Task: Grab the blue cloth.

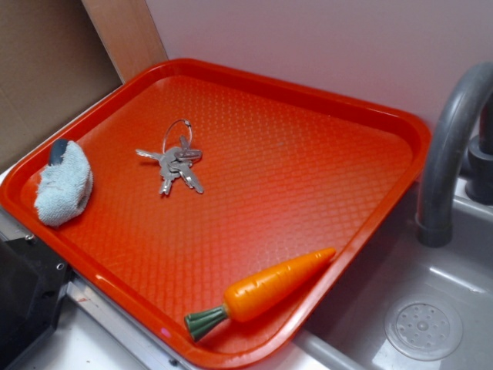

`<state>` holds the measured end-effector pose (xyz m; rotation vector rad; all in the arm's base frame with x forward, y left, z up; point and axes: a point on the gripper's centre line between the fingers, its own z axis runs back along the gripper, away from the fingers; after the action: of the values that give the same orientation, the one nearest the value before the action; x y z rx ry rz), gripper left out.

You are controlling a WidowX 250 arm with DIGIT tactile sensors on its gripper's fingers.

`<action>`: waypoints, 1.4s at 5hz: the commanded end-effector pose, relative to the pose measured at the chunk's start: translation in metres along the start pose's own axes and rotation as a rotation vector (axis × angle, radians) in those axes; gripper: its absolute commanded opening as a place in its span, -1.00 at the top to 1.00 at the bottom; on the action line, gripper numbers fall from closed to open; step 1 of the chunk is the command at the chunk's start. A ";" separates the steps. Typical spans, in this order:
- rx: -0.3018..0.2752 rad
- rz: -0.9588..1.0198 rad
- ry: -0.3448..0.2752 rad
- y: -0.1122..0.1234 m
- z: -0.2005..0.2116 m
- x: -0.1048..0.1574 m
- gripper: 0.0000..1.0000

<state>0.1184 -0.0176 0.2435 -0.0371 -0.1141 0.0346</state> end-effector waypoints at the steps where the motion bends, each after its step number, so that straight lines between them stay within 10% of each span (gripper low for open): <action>1: 0.000 0.000 0.000 0.000 0.000 0.000 -1.00; 2: 0.169 0.231 0.031 0.040 -0.048 0.017 -1.00; 5: 0.348 0.480 0.056 0.118 -0.160 0.014 -1.00; 7: 0.116 0.329 0.127 0.101 -0.232 -0.005 -1.00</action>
<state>0.1429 0.0720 0.0135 0.0573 0.0176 0.3525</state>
